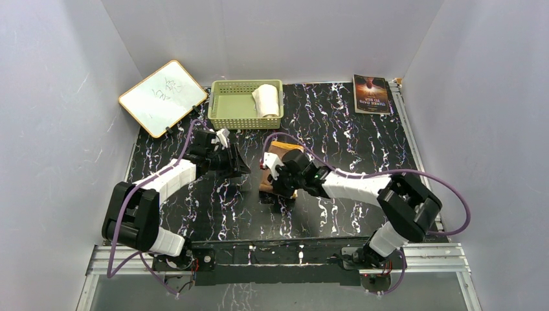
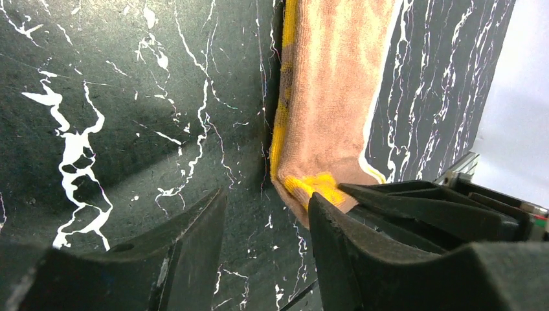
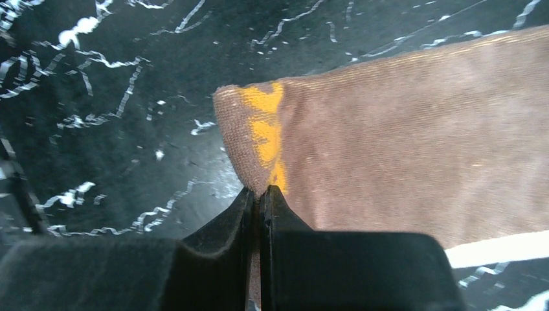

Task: Roll the towels
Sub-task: Roll the towel at the center of the board.

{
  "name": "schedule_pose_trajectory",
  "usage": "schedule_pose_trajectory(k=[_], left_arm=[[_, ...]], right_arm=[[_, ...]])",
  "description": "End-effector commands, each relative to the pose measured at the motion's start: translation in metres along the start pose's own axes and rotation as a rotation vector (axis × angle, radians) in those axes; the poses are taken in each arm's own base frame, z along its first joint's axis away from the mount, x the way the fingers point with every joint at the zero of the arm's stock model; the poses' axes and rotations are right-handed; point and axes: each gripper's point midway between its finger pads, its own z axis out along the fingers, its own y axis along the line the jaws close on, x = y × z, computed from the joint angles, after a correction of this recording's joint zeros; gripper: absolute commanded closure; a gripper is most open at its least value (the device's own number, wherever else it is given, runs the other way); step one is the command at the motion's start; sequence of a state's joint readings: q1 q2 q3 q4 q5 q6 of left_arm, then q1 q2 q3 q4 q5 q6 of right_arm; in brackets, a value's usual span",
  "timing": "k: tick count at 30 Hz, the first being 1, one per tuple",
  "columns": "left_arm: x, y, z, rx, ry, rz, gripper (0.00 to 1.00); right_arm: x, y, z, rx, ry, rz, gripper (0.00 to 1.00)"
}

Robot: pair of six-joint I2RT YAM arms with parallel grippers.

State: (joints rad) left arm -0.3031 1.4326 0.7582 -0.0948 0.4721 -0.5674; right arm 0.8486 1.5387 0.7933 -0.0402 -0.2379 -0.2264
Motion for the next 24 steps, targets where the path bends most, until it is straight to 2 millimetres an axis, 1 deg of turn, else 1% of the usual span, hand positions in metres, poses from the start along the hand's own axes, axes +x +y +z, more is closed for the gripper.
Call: schedule_pose_trajectory(k=[1, 3, 5, 9, 13, 15, 17, 20, 24], left_arm=[[-0.012, -0.018, -0.015, 0.037, -0.017, 0.040, 0.52], [-0.012, -0.019, -0.016, 0.039, -0.014, 0.044, 0.52], [-0.012, -0.021, -0.016, 0.046, -0.011, 0.044, 0.52], [-0.012, -0.025, -0.017, 0.065, -0.007, 0.045, 0.52], [-0.011, -0.025, -0.016, 0.072, 0.001, 0.043, 0.52], [-0.010, -0.026, -0.015, 0.080, 0.003, 0.042, 0.52], [-0.010, -0.027, -0.014, 0.091, 0.004, 0.042, 0.52], [-0.008, -0.029, -0.013, 0.109, 0.013, 0.038, 0.52], [-0.005, -0.034, -0.010, 0.148, 0.032, 0.031, 0.52]], right_arm=[[-0.014, 0.030, 0.005, -0.165, 0.029, 0.219, 1.00], [-0.019, 0.031, 0.007, -0.195, 0.030, 0.276, 1.00], [-0.027, 0.027, 0.005, -0.214, 0.023, 0.336, 1.00], [-0.039, 0.006, 0.000, -0.250, 0.013, 0.449, 1.00], [-0.040, -0.011, -0.001, -0.289, 0.024, 0.535, 1.00], [-0.028, -0.017, 0.009, -0.303, 0.070, 0.584, 1.00], [-0.022, -0.024, 0.016, -0.329, 0.102, 0.630, 1.00], [-0.008, -0.024, 0.028, -0.405, 0.149, 0.699, 1.00], [0.002, -0.030, 0.040, -0.420, 0.172, 0.739, 1.00]])
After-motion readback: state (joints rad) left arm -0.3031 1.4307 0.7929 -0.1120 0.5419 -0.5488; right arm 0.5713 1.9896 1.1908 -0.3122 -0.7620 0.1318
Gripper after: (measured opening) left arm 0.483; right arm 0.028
